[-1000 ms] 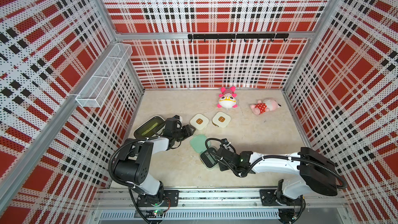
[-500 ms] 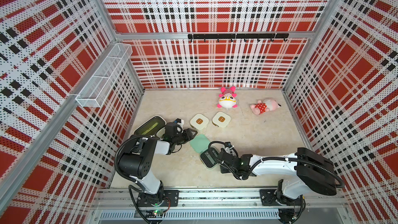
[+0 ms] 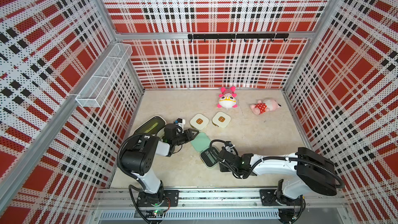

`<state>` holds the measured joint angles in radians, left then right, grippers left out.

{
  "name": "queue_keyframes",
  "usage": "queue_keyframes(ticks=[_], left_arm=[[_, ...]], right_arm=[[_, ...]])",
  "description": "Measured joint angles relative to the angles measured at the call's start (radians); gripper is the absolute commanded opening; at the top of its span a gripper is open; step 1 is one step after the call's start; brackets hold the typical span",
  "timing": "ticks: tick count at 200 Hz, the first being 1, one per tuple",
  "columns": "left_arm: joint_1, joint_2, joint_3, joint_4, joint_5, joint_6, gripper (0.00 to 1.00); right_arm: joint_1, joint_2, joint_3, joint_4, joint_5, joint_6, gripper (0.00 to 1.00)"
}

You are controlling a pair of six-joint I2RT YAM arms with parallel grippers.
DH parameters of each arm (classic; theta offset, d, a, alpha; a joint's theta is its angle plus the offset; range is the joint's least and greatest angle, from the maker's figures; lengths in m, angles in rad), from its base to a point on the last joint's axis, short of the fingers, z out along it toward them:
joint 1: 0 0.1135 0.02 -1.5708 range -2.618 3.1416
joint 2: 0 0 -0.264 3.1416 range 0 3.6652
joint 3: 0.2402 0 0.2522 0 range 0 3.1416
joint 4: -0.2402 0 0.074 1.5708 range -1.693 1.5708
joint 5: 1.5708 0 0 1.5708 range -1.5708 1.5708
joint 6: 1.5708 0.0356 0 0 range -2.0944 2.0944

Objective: Organize nail clipper sets
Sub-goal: Close the storage box at the center of the board.

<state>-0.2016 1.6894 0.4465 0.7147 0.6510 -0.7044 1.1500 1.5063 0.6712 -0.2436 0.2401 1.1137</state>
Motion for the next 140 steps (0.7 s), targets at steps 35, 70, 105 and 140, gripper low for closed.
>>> queue_keyframes(ticks=[35, 70, 105, 140], left_arm=[[-0.010, -0.046, 0.000, 0.013, 0.010, -0.032, 0.57], [-0.026, -0.103, 0.005, 0.019, 0.034, -0.082, 0.57], [-0.067, -0.138, 0.022, 0.013, 0.035, -0.118, 0.56], [-0.075, -0.211, 0.022, -0.053, 0.057, -0.142, 0.56]], right_arm=[[-0.011, -0.014, -0.017, 0.018, -0.009, 0.004, 0.37], [-0.021, -0.020, -0.026, 0.028, -0.012, 0.007, 0.37], [-0.039, -0.034, -0.040, 0.031, -0.013, 0.007, 0.38], [-0.076, -0.052, -0.056, 0.033, -0.014, 0.002, 0.38]])
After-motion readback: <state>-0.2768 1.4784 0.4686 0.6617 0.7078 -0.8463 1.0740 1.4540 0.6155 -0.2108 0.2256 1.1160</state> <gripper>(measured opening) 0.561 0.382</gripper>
